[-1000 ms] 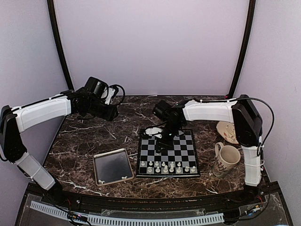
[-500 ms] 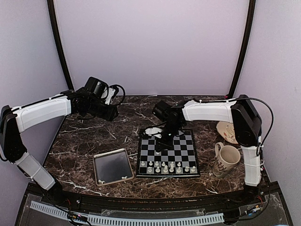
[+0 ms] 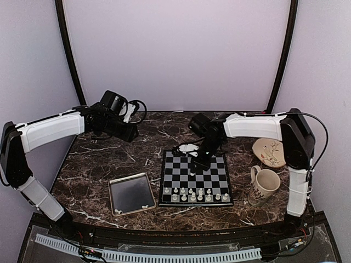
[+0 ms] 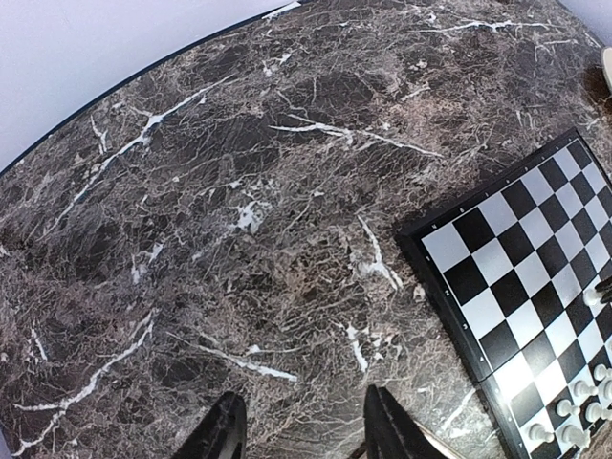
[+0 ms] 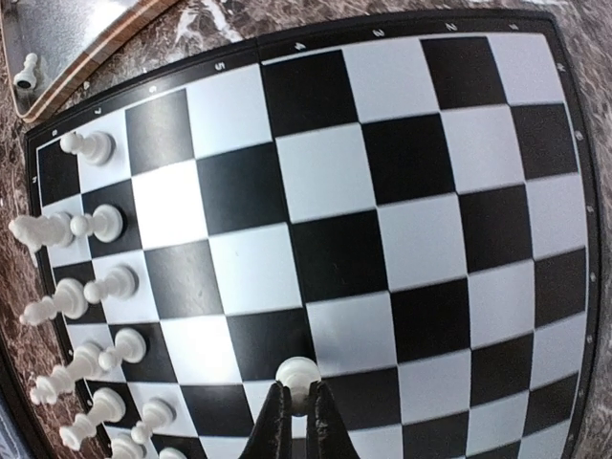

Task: Set up the chess pieces on the board
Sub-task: Pick up the pawn from the chessboard, then place the pawn at g2.

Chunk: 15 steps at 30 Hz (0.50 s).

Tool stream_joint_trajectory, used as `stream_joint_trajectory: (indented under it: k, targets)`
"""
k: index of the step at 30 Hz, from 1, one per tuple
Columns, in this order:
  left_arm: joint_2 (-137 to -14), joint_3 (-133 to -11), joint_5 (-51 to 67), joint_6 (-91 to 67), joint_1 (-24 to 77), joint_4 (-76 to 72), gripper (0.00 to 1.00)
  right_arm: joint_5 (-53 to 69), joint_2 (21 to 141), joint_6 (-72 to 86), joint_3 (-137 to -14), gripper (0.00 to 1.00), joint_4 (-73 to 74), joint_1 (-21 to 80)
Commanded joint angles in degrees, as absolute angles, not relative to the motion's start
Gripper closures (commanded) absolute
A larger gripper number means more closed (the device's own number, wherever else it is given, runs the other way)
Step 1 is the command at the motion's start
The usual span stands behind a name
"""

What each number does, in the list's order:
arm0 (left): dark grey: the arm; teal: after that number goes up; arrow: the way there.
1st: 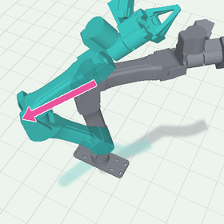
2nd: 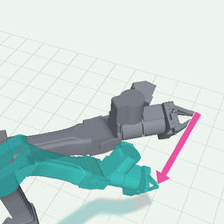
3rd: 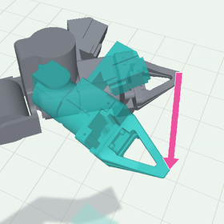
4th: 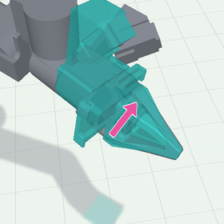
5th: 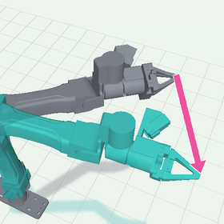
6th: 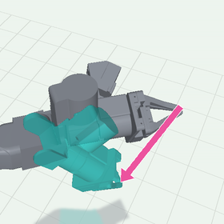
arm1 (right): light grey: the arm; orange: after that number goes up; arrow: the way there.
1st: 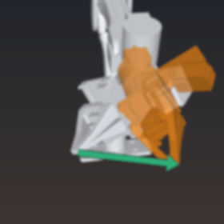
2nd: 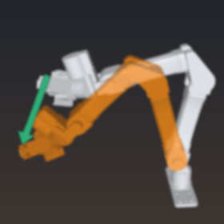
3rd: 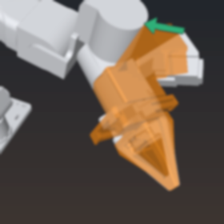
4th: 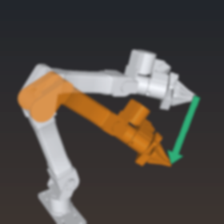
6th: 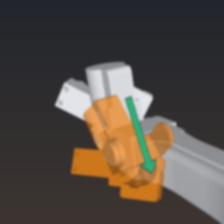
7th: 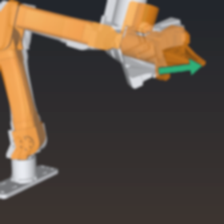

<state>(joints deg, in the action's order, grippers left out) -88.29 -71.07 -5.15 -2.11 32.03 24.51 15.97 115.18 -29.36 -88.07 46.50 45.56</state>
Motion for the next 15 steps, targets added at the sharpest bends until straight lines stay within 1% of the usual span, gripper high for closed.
stream_joint_trajectory:
  k: [1,8,15]
  targets:
    - [-88.61,-71.0,-4.41,-1.41,32.01,25.52,0.56,15.21,108.64,-28.56,-83.33,0.96,45.51,43.34]
    - [-89.52,-71.19,-4.21,-1.4,32.03,25.66,0.56,14.12,100.97,-28.8,-73.57,0.95,44.22,41.47]
    - [-90.69,-71.63,-4.36,-1.36,32.07,26.01,0.56,13.75,95.9,-30.39,-67.27,0.96,44.43,41.13]
